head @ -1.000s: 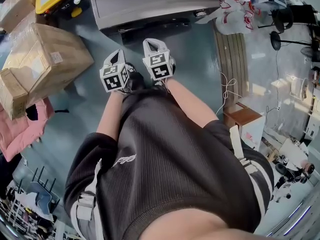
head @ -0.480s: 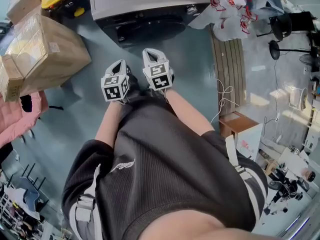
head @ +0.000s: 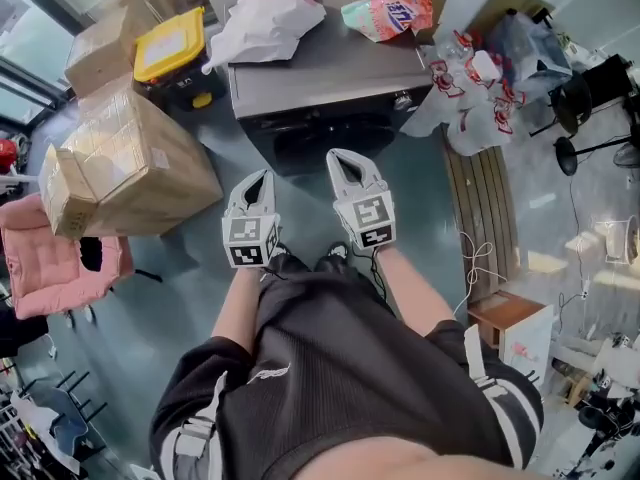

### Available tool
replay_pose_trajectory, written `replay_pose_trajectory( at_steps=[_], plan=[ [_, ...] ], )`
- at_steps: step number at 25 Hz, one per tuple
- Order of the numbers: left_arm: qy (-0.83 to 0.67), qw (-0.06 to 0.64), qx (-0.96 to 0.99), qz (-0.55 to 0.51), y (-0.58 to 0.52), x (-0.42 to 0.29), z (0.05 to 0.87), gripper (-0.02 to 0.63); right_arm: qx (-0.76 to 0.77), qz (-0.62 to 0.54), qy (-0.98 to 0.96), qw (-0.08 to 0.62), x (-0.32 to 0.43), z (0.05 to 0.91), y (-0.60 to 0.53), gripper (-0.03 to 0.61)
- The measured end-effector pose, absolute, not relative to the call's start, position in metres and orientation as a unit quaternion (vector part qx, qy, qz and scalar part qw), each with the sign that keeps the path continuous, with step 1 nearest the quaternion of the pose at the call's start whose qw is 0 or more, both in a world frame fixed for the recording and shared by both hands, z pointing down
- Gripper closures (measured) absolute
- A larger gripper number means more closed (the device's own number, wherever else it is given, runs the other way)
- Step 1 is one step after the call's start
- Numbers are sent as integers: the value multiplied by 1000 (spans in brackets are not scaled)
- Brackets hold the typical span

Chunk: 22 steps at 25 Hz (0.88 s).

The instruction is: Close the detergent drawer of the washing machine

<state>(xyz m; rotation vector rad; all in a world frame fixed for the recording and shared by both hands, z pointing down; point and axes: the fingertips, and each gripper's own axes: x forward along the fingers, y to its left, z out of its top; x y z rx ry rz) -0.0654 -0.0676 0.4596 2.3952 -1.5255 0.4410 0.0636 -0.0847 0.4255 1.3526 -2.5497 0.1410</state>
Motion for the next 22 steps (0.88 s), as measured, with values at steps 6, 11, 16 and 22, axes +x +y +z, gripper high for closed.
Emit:
replay_pose_trajectory(
  at_steps=[6,11,16,22],
  plan=[
    [-531,67,841,73,-95,-83,351,607,473,5,-879,59,45,342,-92,574],
    [-526,25,850,16,-110,-89,284,607,481,-34,-876,32,30,288,-104,574],
    [-547,-6,837,2,-106,-122,250,607,481,-51,-875,22,26,258,-102,574],
    [-559,-13,829,6,-113,-129,252,607,483,-70,-873,17,27,250,-112,574]
  ],
)
